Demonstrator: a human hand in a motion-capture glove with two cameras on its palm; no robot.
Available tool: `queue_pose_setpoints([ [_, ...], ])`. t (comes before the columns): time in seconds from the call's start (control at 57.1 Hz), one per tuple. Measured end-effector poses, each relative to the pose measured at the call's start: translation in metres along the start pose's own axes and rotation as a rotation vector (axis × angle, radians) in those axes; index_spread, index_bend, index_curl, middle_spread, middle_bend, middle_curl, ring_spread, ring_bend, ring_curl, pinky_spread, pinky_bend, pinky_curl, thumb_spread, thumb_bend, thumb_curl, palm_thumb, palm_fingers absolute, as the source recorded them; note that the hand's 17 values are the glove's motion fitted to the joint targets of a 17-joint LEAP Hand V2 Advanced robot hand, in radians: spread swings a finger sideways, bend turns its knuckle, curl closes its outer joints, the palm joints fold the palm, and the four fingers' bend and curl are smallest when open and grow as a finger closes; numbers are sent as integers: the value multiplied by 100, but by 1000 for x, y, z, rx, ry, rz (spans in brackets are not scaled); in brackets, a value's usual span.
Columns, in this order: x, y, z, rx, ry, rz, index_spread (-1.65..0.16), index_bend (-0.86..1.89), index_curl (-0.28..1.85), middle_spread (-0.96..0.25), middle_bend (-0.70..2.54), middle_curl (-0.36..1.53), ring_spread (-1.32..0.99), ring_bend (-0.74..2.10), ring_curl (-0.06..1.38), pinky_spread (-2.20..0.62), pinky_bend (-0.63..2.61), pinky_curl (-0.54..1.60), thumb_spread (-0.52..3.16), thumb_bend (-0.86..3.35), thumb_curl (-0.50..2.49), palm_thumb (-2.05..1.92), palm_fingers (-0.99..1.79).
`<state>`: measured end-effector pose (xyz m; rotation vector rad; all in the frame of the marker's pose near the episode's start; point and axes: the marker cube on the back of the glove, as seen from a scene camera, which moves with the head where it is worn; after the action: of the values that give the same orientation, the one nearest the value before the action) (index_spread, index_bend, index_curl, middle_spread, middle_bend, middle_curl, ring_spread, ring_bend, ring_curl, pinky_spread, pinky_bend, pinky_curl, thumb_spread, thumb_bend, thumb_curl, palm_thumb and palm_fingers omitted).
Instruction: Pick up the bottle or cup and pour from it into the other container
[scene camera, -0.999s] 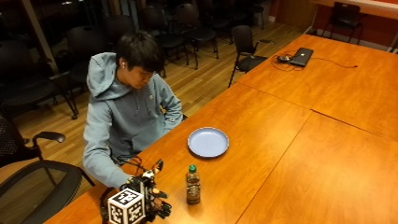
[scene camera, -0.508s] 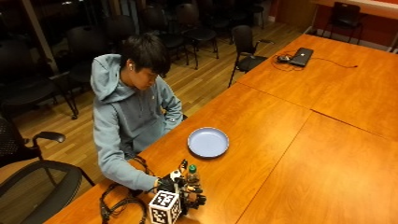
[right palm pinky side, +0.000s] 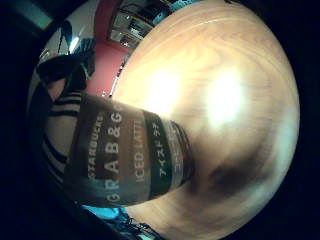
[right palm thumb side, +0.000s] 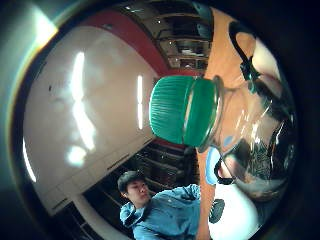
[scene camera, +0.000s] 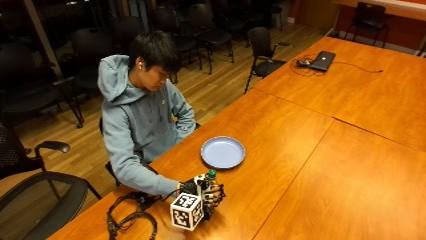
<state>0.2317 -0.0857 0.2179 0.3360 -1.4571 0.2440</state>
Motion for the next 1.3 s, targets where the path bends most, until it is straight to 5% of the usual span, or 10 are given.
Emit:
queue_pose_setpoints([
  [0.35,-109,39,92,-391,567,-39,-11,14,36,-5,33,46,-14,46,41,-9,44,30,29,-3,63,108,111],
  [0.613,-171,-6,108,-438,1133,-125,-10,14,37,-6,31,49,-14,46,44,-12,45,33,25,-4,66,107,112],
  [0.806,-175,0,167,-509,1791,-205,-10,14,38,-6,31,50,-14,45,45,-12,44,34,24,-4,68,106,112],
  [1.034,-158,21,263,-700,2122,-332,-10,14,38,-6,30,52,-15,44,46,-13,45,35,24,-4,68,105,113],
  [1.296,-144,26,316,-712,2114,-222,-11,14,38,-6,30,52,-16,45,46,-15,45,36,25,-4,69,104,114],
])
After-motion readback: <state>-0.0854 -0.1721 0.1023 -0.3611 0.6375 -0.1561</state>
